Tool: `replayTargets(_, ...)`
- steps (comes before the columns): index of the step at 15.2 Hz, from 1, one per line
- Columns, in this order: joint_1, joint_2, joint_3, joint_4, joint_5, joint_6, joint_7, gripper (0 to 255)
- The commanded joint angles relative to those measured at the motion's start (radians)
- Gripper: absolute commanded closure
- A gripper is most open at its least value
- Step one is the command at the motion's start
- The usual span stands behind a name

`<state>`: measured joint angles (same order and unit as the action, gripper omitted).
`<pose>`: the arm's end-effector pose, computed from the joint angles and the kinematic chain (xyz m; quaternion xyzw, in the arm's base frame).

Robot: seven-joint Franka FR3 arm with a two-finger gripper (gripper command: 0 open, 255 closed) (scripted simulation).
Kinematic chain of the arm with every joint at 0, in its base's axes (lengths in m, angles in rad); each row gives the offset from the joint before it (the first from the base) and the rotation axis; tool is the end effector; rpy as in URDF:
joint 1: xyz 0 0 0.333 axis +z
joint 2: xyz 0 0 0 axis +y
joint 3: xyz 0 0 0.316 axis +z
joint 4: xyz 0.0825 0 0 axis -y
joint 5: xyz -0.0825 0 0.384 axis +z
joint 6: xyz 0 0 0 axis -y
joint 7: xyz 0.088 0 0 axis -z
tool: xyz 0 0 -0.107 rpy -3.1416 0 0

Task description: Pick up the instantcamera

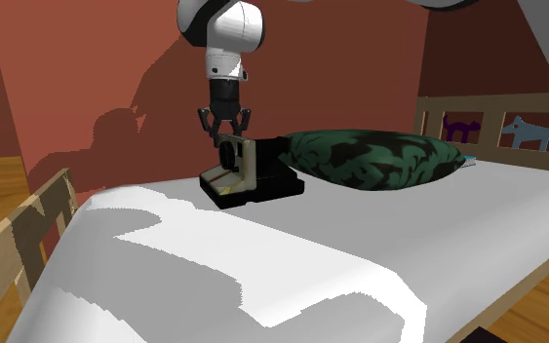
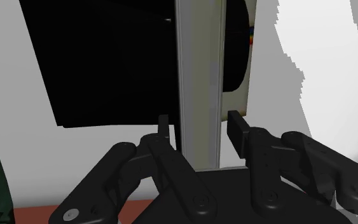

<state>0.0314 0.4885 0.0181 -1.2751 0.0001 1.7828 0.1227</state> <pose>0.7031 0.0321 0.4755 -0.9992 0.0377 -0.0092 0.0051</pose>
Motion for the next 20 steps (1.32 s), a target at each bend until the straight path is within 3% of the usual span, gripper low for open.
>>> replayTargets(1,0.0,0.001,0.0,0.0,0.0,-0.001,0.0,255)
replayTargets(5,0.0,0.001,0.0,0.027,0.0,-0.027,0.0,255)
replayTargets(20,0.002,0.054,0.0,0.289,-0.001,-0.237,0.001,255)
